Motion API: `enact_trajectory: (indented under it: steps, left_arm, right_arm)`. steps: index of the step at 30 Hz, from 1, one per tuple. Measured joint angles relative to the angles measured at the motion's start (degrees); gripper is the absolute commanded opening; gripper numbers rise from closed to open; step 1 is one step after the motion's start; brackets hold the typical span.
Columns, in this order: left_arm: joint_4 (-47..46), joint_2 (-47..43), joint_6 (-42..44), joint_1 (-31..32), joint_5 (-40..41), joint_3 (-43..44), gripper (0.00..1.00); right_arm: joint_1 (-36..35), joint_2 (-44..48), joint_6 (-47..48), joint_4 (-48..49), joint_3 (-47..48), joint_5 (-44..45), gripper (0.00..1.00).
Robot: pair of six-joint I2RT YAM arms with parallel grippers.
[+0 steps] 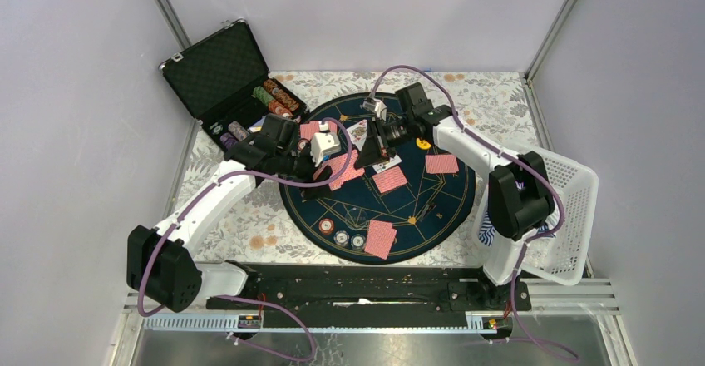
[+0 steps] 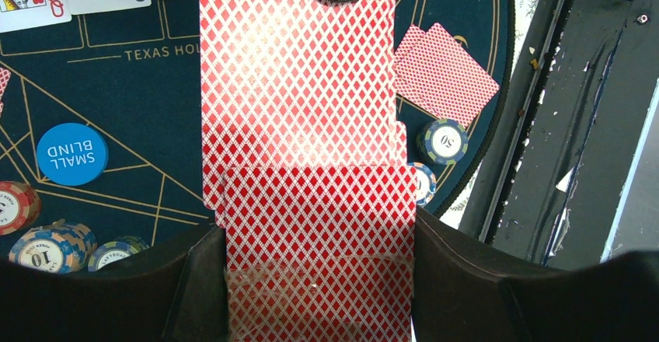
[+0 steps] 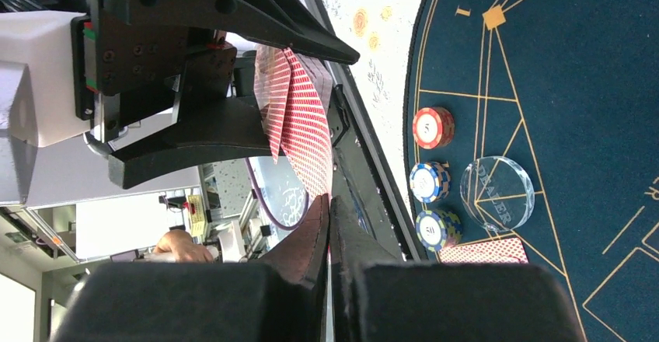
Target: Distribute texas hold em gaming equipment
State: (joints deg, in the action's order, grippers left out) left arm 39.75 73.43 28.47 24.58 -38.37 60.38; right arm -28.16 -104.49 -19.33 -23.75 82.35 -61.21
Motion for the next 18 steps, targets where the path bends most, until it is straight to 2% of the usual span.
enact_trajectory:
  steps: [18]
  left_arm:
    - [0.9,0.0,0.0,0.1,-0.1,0.0,0.0]
  right_arm:
    - [-3.3,0.4,-2.6,1.8,0.0,-1.5,0.0]
